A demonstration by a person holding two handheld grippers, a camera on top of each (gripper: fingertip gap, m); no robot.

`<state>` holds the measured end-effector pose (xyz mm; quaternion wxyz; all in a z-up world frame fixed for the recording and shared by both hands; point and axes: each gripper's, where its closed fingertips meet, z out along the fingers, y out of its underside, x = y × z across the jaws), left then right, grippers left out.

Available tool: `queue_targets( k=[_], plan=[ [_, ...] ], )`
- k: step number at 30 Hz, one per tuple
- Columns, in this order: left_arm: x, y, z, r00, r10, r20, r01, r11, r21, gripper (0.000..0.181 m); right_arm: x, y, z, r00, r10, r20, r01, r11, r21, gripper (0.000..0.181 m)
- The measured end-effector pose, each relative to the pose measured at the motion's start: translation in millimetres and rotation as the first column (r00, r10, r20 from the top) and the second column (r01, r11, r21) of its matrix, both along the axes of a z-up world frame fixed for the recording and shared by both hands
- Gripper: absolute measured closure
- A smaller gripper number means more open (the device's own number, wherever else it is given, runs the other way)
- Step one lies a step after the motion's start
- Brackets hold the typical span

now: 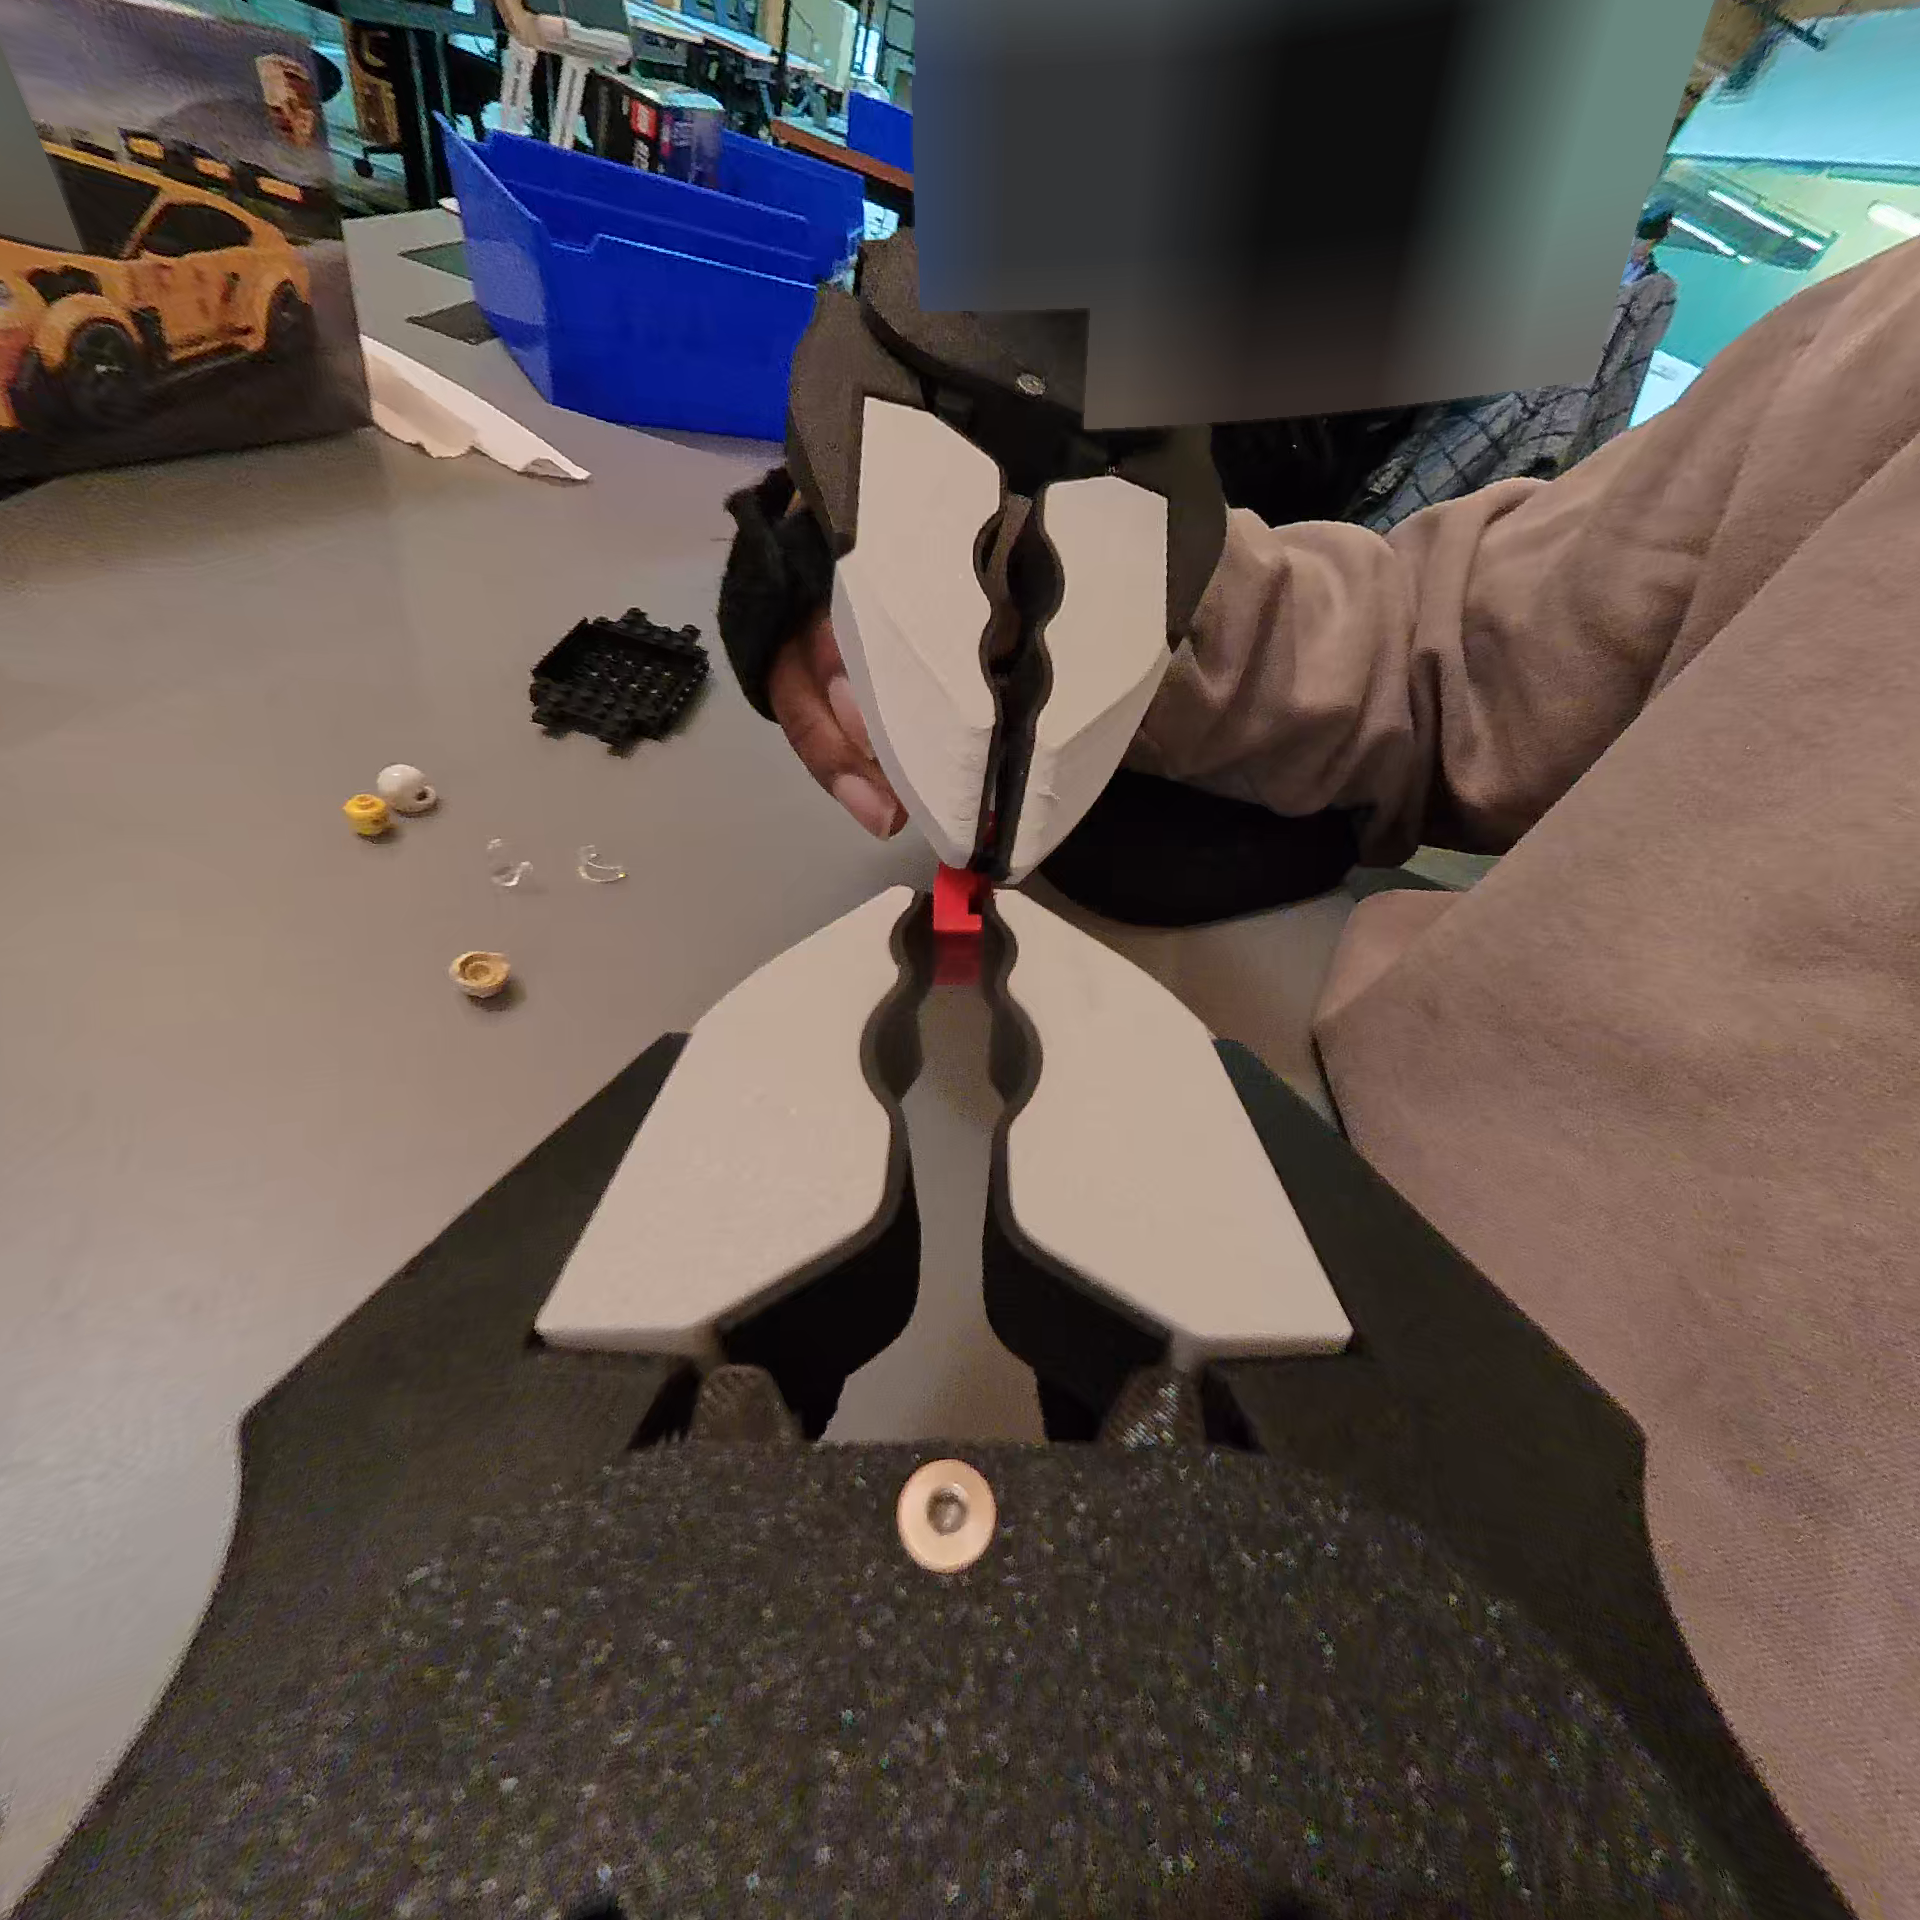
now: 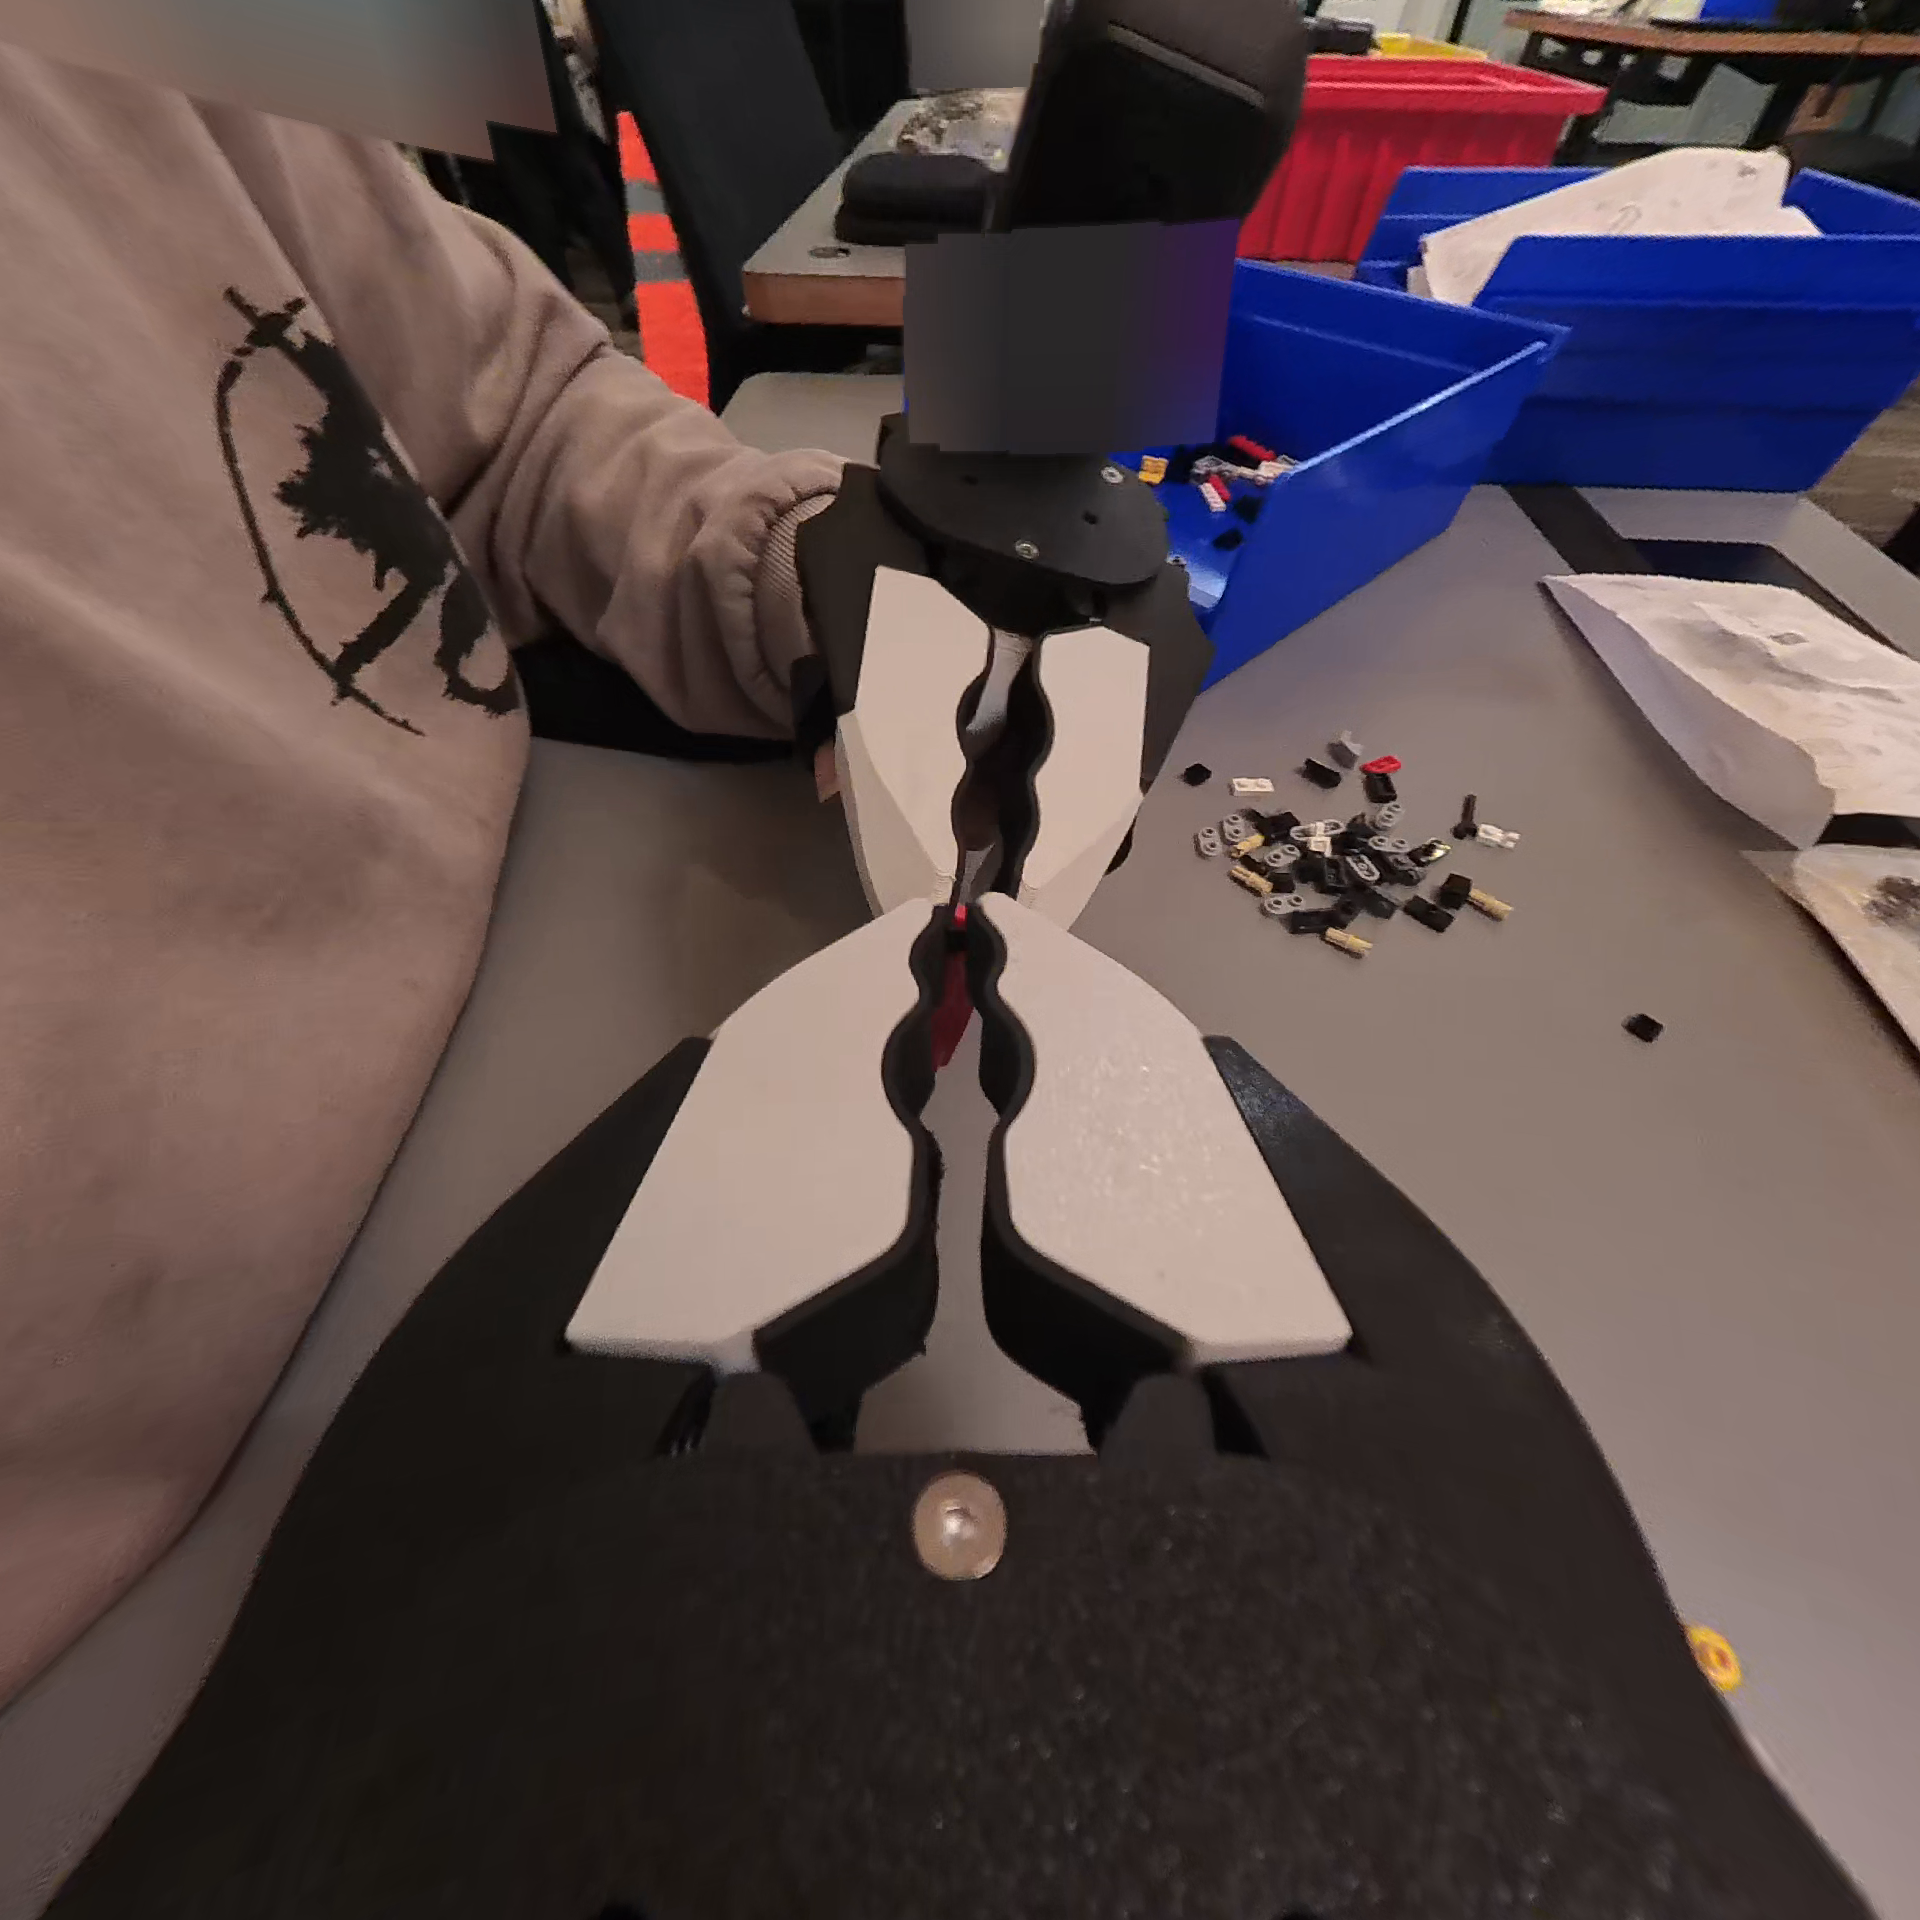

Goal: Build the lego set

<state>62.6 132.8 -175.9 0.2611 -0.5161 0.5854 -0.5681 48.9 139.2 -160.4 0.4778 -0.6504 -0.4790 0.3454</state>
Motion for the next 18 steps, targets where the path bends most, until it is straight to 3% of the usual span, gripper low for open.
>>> queue_targets(
  k=[9,18],
  plan=[
    [0.5,-7.8,-2.3,0.999,-0.037,-0.012,0.037,0.999,-0.009,0.173,-0.4,-12.7,-0.4,0.995,0.100,0.000,-0.099,0.993,0.060,0.181],
    [-0.1,5.8,2.1,1.000,0.010,0.020,-0.009,0.997,-0.072,0.173,16.0,6.1,23.0,0.986,-0.023,-0.167,0.032,0.998,0.050,0.172]
  ],
)
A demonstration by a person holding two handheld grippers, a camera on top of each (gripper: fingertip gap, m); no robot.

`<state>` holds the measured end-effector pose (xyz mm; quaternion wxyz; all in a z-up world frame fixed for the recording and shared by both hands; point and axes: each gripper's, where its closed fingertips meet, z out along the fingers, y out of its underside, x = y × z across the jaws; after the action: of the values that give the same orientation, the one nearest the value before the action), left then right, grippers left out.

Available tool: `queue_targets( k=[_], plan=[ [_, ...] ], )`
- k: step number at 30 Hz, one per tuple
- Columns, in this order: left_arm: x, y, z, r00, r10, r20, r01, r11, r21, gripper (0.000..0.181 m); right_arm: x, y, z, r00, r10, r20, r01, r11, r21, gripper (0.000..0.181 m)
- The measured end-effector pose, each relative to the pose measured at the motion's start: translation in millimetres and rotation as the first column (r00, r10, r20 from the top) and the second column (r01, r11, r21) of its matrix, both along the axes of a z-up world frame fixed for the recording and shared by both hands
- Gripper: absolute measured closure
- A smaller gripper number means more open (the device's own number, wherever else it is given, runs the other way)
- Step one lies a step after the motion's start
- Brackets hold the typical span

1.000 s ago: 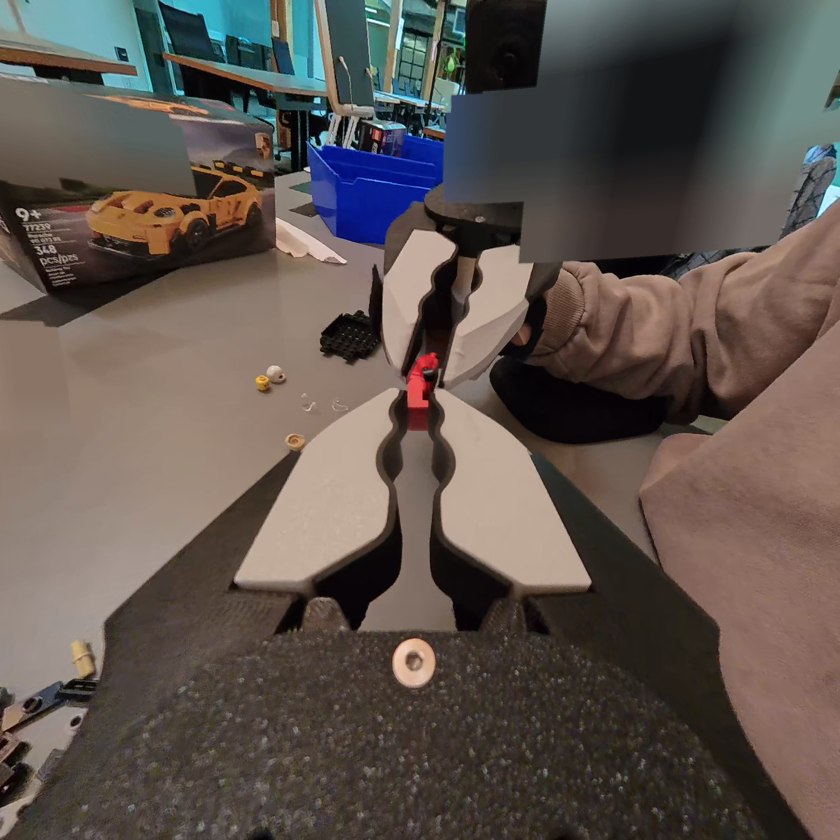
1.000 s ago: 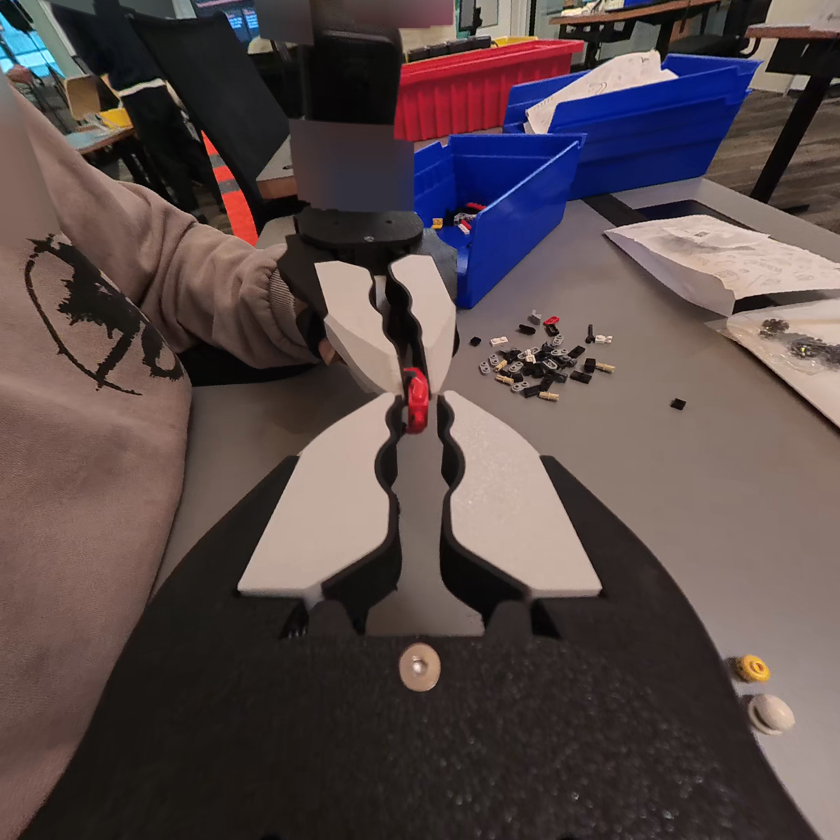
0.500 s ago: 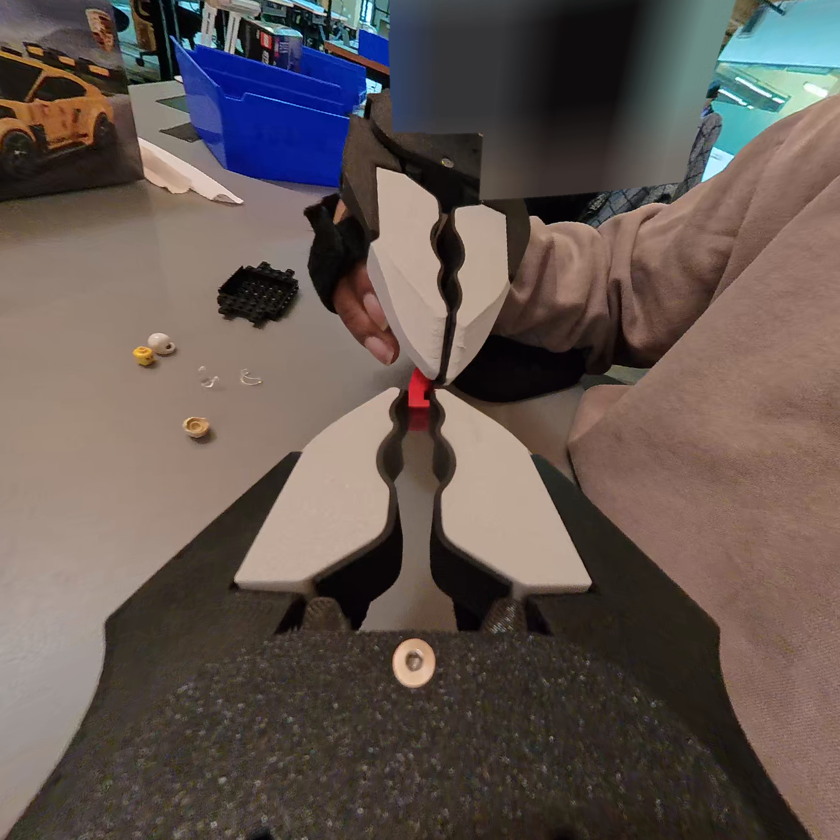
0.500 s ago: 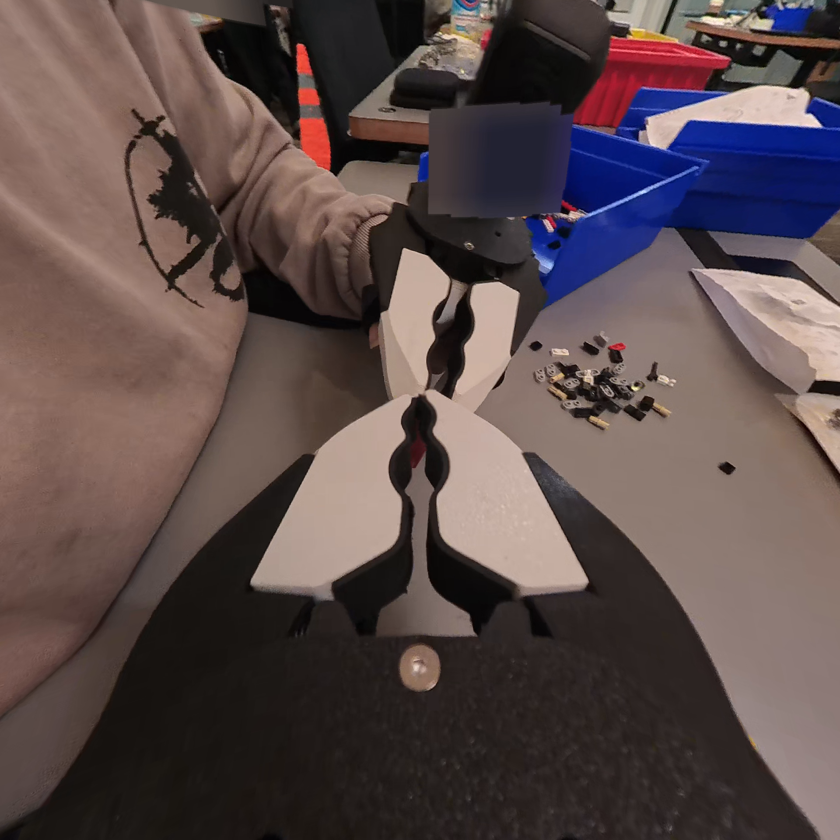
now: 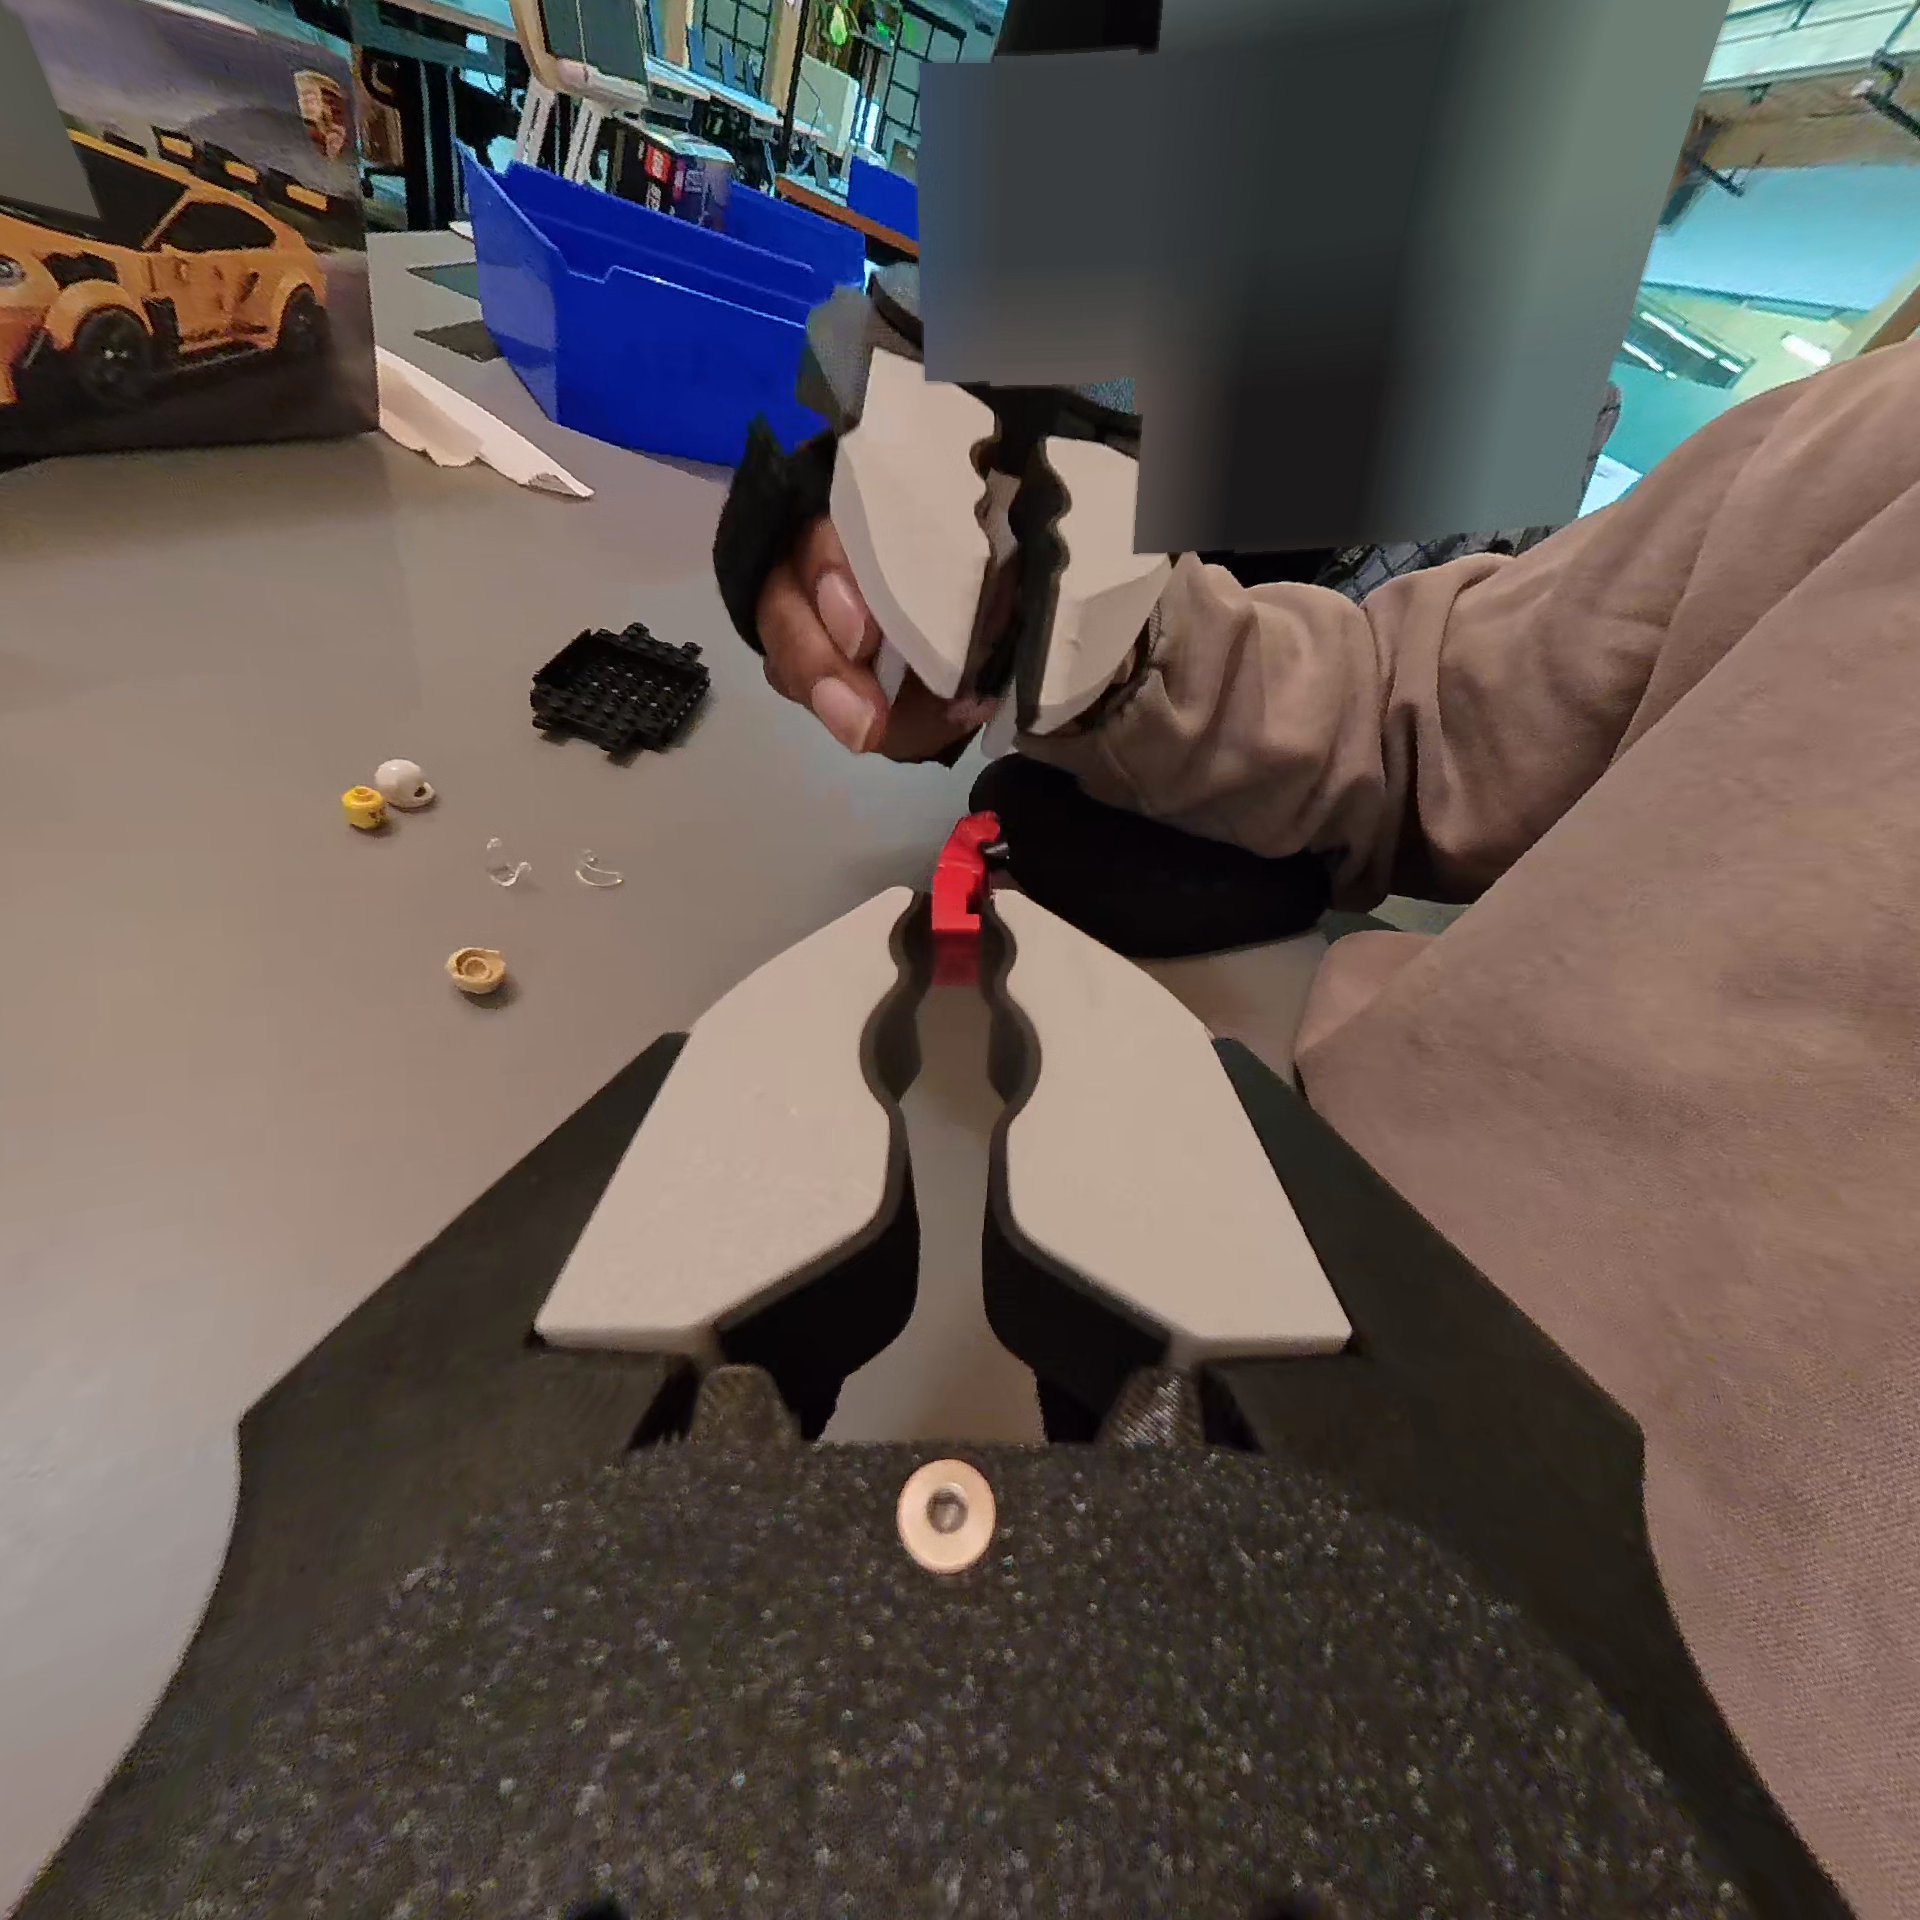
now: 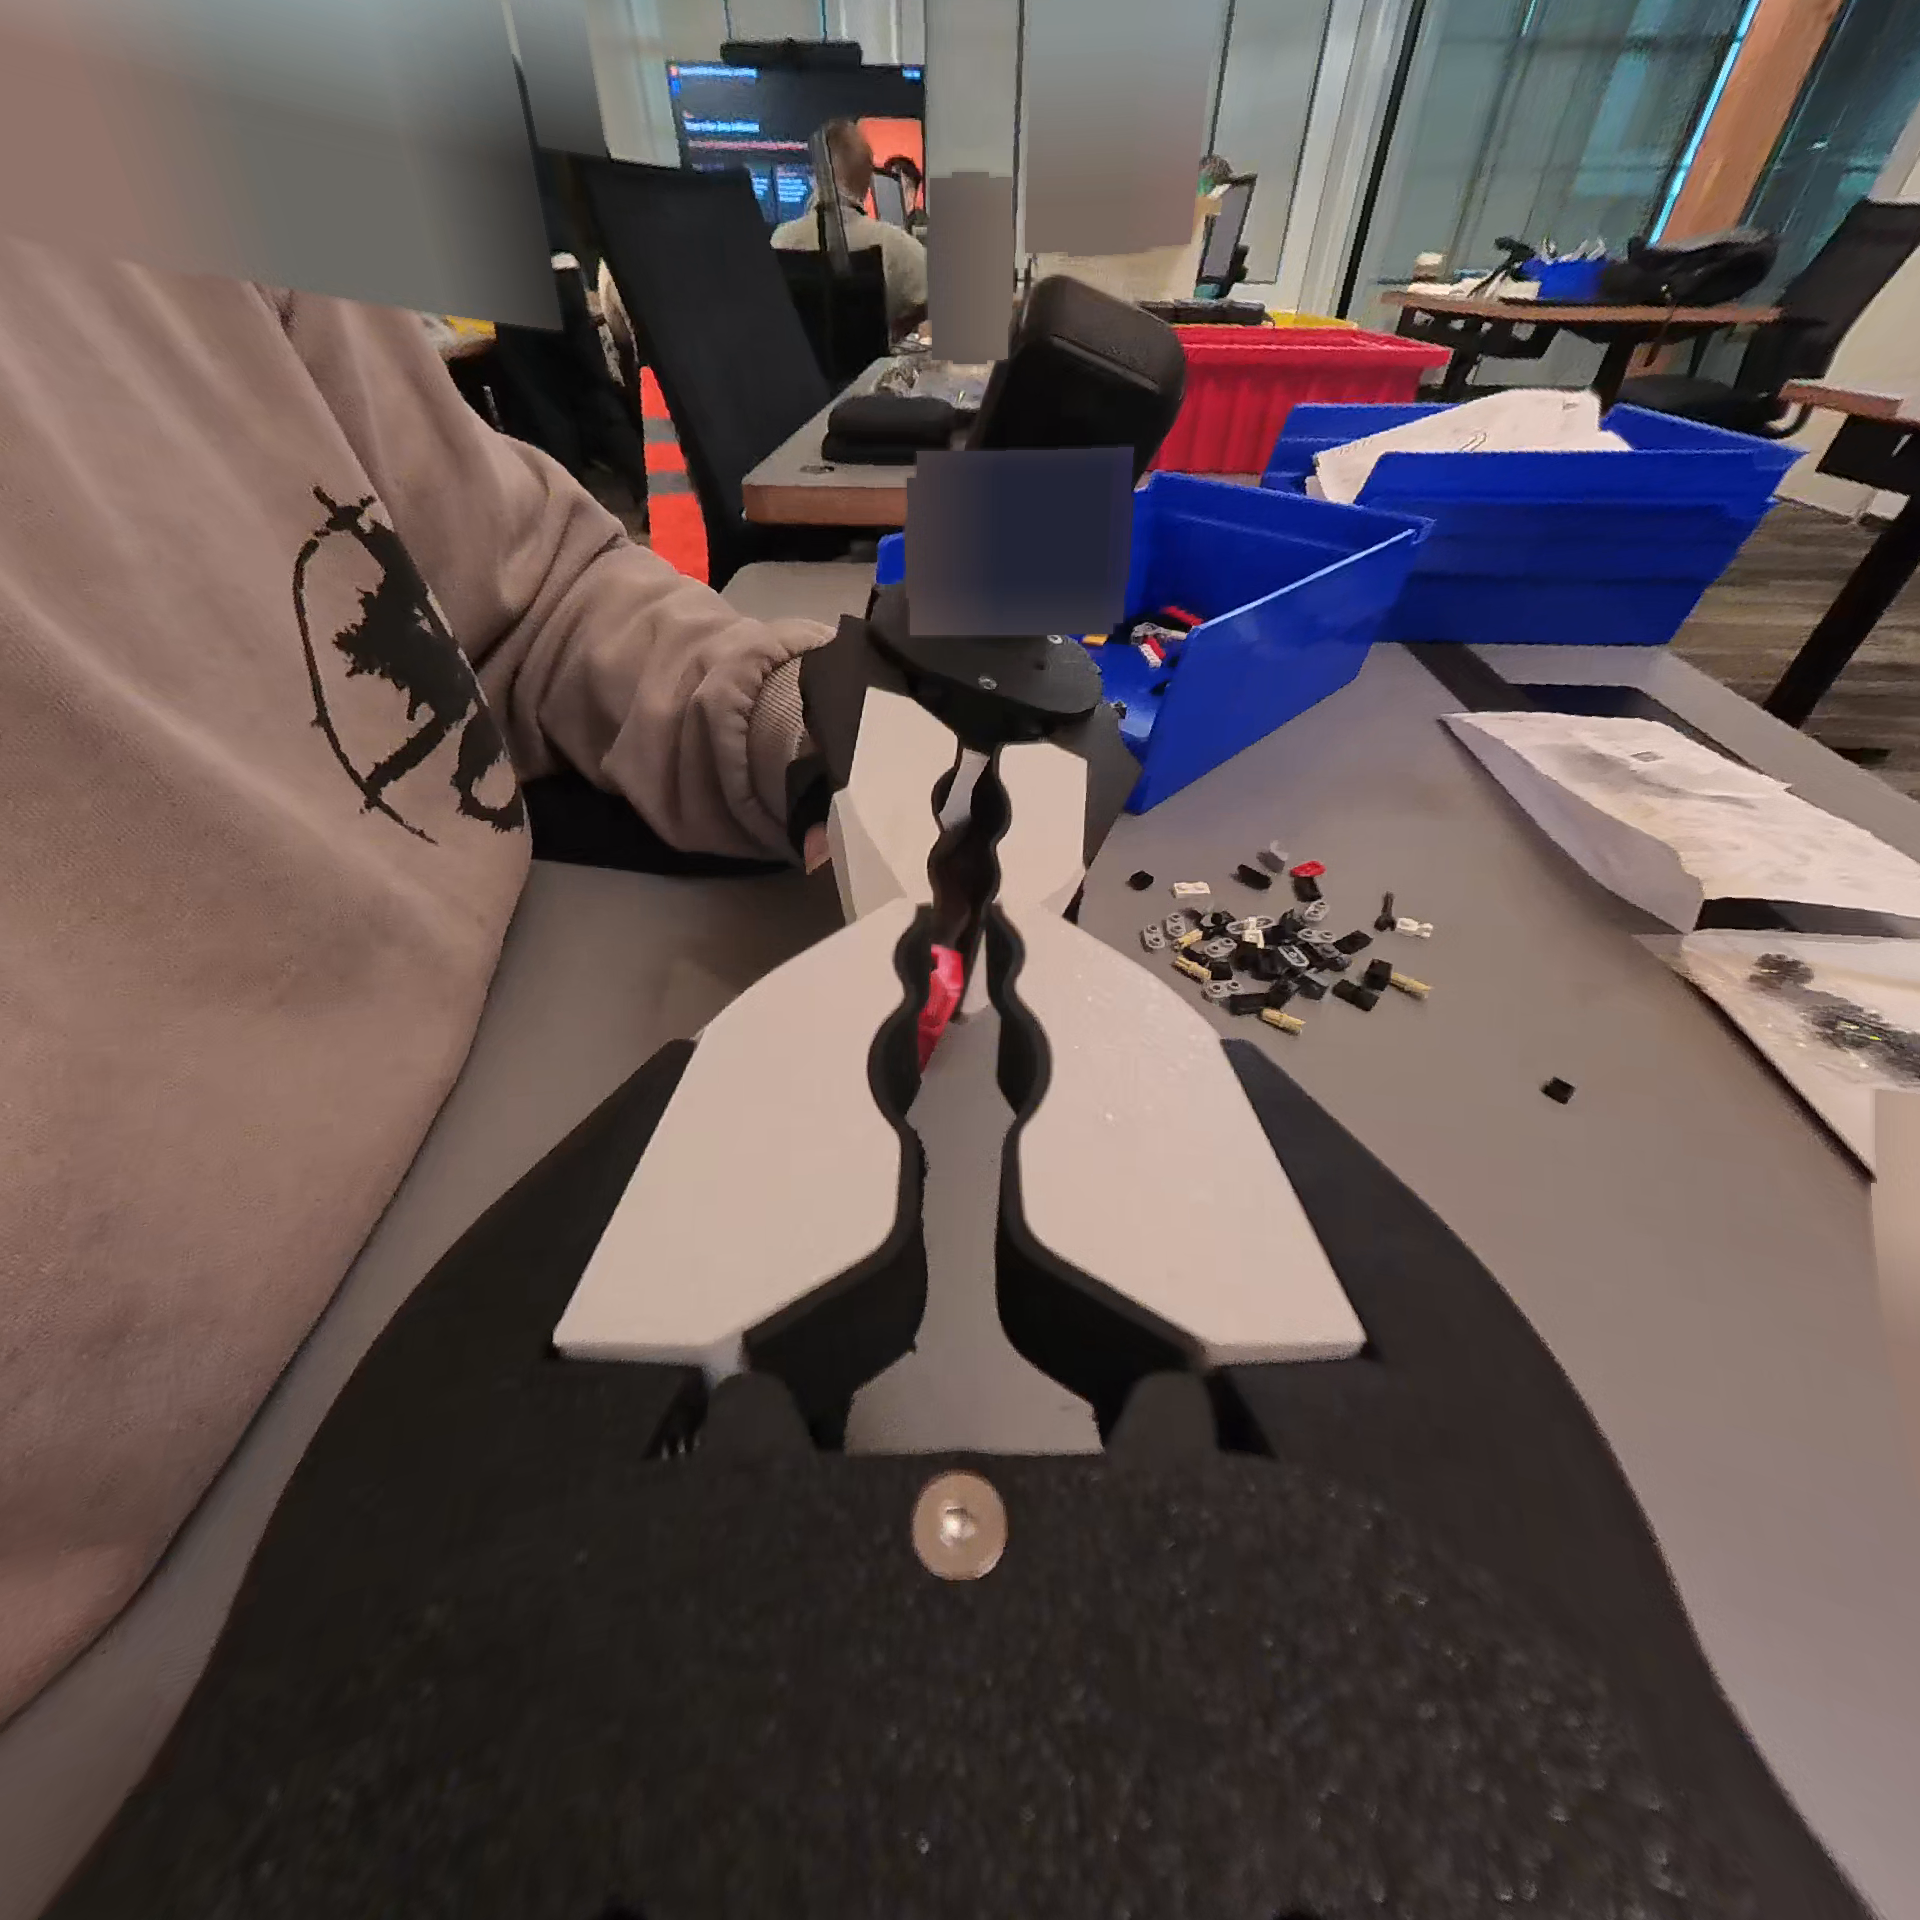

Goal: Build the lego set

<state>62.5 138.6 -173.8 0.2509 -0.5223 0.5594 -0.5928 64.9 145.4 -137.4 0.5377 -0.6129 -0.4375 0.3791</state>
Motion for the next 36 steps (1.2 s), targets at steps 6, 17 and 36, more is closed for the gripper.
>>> queue_targets(
  k=[6,17,36],
  plan=[
    [2.2,-8.9,-5.8,0.999,-0.040,-0.026,0.041,0.999,0.009,0.173,-16.4,-10.4,-18.1,0.989,0.072,0.127,-0.070,0.997,-0.014,0.171],
    [-1.7,-3.9,-5.1,0.999,-0.037,-0.037,0.038,0.999,0.011,0.173,-18.7,-19.9,-21.4,0.980,0.113,0.163,-0.115,0.993,0.004,0.181],
    [-1.6,-5.5,-11.0,0.994,-0.066,-0.090,0.062,0.997,-0.044,0.173,-16.7,-8.8,-33.9,0.968,0.064,0.242,-0.072,0.997,0.023,0.176]
  ],
)
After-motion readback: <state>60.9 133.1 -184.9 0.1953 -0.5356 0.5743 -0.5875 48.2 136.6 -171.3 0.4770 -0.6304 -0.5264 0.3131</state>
